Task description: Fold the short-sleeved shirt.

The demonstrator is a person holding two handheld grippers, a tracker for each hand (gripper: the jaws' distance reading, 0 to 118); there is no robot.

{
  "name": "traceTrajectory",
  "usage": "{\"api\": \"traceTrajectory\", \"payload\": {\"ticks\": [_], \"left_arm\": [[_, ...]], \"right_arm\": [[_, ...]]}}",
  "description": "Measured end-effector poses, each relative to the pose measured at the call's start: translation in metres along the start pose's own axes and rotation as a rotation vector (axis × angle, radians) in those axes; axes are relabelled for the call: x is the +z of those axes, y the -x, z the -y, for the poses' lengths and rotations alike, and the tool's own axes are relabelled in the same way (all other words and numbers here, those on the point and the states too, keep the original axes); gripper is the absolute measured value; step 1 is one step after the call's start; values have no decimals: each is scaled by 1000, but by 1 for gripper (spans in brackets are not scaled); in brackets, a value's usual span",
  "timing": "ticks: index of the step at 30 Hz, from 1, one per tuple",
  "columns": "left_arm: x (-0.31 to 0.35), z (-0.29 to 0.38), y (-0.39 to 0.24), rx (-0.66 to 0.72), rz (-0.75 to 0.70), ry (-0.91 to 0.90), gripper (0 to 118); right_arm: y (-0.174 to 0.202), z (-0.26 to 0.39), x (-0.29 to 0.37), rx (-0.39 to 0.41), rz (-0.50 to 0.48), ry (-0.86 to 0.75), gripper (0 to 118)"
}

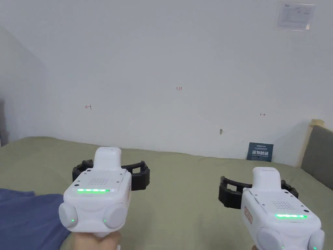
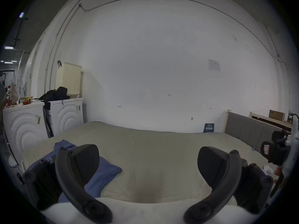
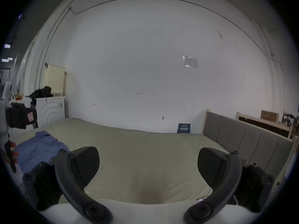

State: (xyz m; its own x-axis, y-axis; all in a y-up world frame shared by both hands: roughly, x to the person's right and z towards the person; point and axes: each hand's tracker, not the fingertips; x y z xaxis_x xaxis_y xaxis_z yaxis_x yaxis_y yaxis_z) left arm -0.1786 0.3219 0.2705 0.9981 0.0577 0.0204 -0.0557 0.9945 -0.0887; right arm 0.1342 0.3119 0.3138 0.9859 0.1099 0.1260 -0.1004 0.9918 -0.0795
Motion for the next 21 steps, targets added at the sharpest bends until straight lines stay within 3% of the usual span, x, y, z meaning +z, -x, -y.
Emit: {"api": "traceTrajectory", "payload": {"ticks": [5,11,21], "left_arm": [[-1,-6,5,-15,-27,6,118],[1,-13,9,-52,-32,-19,118],[1,-15,19,-93,-42,-1,118]], "right_arm": [[-1,-8,4,-20,-7,-12,117],[-11,-10,0,-109,28,8,117],[-24,-12,-1,-95,61,32,117]]}}
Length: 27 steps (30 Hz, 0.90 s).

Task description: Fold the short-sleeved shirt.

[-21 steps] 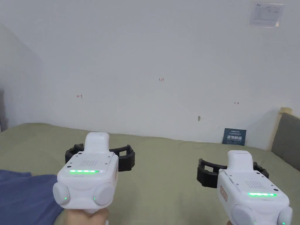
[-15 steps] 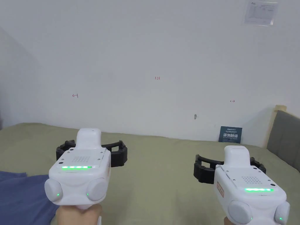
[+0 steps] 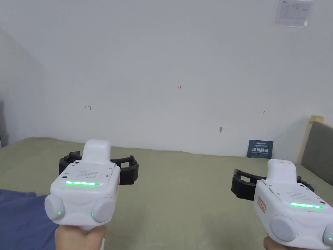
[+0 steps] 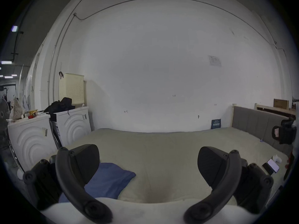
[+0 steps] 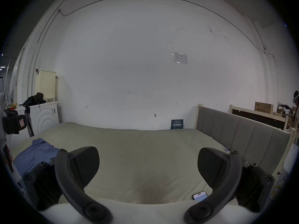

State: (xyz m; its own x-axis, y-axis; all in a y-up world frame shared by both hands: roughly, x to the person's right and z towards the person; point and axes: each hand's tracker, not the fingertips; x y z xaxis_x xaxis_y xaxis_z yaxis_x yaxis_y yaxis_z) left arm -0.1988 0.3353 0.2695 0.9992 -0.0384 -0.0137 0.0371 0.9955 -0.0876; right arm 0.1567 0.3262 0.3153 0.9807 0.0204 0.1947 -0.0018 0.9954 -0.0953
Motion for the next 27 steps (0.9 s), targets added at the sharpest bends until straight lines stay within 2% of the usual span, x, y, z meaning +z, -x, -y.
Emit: {"api": "traceTrajectory", "payload": {"ticks": [2,3,4,5,6,7,8,9,10,12,14,19,21,24,27], "left_arm": [[-1,-1,0,-50,-41,46,118],[-2,-2,0,-65,-64,73,118],[-2,-1,0,-70,-55,85,118],[-2,0,1,-64,-45,85,114],[0,1,2,-59,-31,84,102],[3,2,3,-49,3,63,91],[7,4,1,-55,2,48,75],[10,3,2,-77,-18,20,3],[9,10,5,-131,-120,51,0],[1,30,10,-33,-48,31,0],[2,17,11,31,-36,69,0],[9,14,27,28,-48,52,0],[17,11,41,39,-51,44,0],[34,8,72,51,-125,46,0],[57,9,123,145,-234,107,0]], "right_arm": [[-3,-1,0,-4,12,7,111],[-3,0,1,-7,25,9,98],[-5,0,2,-8,27,4,70],[-6,0,4,-6,23,0,14],[-7,0,5,2,26,-1,2],[-8,1,5,18,29,9,0],[-9,3,4,66,44,34,0],[-9,4,5,53,67,17,0],[-12,8,7,32,33,25,0],[-13,10,10,13,24,45,0],[-13,14,14,23,29,33,0],[-1,6,17,34,-13,38,0],[16,0,17,47,-46,37,0],[52,-5,14,68,-146,7,0],[98,-6,11,62,-291,1,0]]}}
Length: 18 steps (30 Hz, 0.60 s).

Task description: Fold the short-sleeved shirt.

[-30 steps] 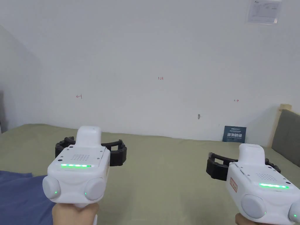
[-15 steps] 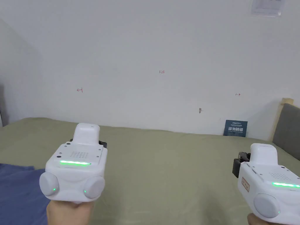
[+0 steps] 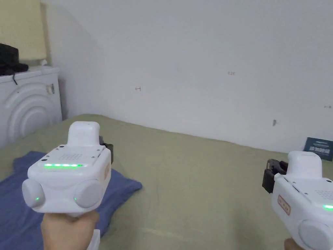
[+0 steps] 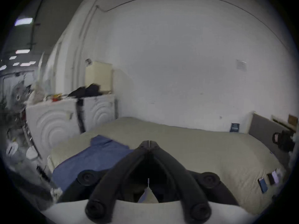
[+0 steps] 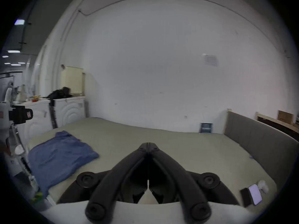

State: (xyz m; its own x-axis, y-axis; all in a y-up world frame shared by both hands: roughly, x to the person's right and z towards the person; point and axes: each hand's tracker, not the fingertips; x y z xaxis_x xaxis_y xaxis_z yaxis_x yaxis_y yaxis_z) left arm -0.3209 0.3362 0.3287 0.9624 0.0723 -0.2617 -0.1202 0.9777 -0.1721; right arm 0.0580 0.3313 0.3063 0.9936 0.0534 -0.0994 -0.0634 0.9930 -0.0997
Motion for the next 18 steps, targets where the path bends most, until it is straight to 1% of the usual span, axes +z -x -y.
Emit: {"api": "traceTrajectory", "payload": {"ticks": [2,4,6,8,11,13,15,16,18], "left_arm": [[11,1,41,65,-60,-12,0],[24,6,73,47,-132,-17,0],[37,13,97,12,-222,-12,0],[51,25,123,29,-271,-14,0],[56,38,144,51,-330,13,0],[51,42,153,54,-342,20,0],[34,41,157,50,-330,37,0],[18,37,157,38,-316,69,0],[-21,29,157,18,-260,147,0]], "right_arm": [[35,-1,-13,24,-95,5,0],[64,2,-25,51,-169,0,0],[92,6,-35,51,-240,19,0],[113,14,-44,39,-298,35,0],[136,25,-56,54,-333,41,0],[147,31,-65,70,-352,52,0],[150,35,-73,74,-372,69,0],[149,38,-77,72,-375,77,0],[146,44,-84,97,-365,83,0]]}}
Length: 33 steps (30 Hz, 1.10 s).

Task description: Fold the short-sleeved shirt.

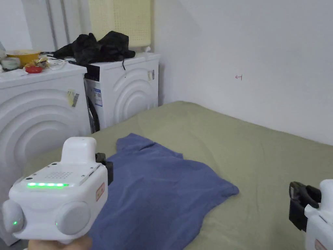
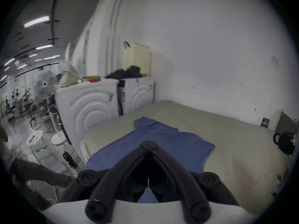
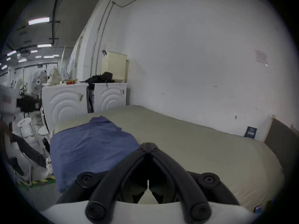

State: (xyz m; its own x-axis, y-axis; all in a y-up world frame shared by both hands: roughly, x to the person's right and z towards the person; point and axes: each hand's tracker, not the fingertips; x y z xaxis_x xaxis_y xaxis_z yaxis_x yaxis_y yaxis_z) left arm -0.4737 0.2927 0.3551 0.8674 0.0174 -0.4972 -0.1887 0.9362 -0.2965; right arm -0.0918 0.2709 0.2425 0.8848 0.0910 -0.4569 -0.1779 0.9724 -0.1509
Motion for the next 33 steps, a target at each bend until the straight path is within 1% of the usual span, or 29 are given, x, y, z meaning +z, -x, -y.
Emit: {"api": "traceTrajectory", "payload": {"ticks": [1,3,4,7,8,9,10,11,12,13,14,16,17,19,20,21,23,25,26,27,28,30,31,32,33], "left_arm": [[-24,-8,-8,-26,27,49,0],[-74,-21,-28,-103,48,163,0],[-107,-29,-43,-139,86,246,0],[-202,-38,-86,-225,268,535,0],[-245,-36,-94,-240,342,625,0],[-271,-32,-103,-215,364,688,0],[-301,-25,-115,-209,382,779,10],[-326,-16,-124,-212,374,855,57],[-323,-6,-138,-212,356,892,102],[-340,4,-149,-251,299,941,118],[-347,14,-155,-274,279,965,118],[-355,27,-169,-288,317,910,118],[-357,32,-174,-255,330,887,118],[-363,45,-183,-204,348,914,118],[-373,52,-186,-206,362,937,118],[-374,59,-192,-224,370,948,118],[-375,78,-207,-311,392,984,118],[-382,89,-214,-435,330,974,118],[-376,87,-214,-413,343,935,118],[-372,81,-211,-364,350,926,114],[-370,72,-205,-328,369,886,96],[-362,54,-198,-351,357,797,2],[-357,50,-192,-344,377,802,3],[-354,41,-184,-310,384,782,3],[-347,35,-179,-251,432,795,3]], "right_arm": [[-5,4,-1,18,20,8,0],[-17,12,-2,19,19,23,0],[-25,17,-3,17,28,41,0],[-46,32,-2,25,65,100,0],[-53,37,-1,28,78,120,0],[-58,42,0,26,84,137,0],[-65,48,1,22,82,156,0],[-70,54,3,24,82,176,0],[-74,59,4,32,84,199,0],[-77,66,6,41,88,214,0],[-79,73,8,51,97,228,0],[-85,83,10,42,99,248,0],[-86,88,9,30,96,265,0],[-88,95,9,-2,96,286,0],[-88,98,9,-2,90,289,0],[-88,102,9,-5,86,289,0],[-87,109,11,-18,81,292,0],[-86,115,13,-61,76,308,0],[-86,117,15,-79,79,320,0],[-86,119,18,-87,88,331,0],[-86,121,22,-89,94,337,0],[-87,125,31,-102,101,344,0],[-88,126,36,-112,106,346,0],[-90,126,40,-126,111,348,0],[-91,125,45,-141,118,349,0]]}}
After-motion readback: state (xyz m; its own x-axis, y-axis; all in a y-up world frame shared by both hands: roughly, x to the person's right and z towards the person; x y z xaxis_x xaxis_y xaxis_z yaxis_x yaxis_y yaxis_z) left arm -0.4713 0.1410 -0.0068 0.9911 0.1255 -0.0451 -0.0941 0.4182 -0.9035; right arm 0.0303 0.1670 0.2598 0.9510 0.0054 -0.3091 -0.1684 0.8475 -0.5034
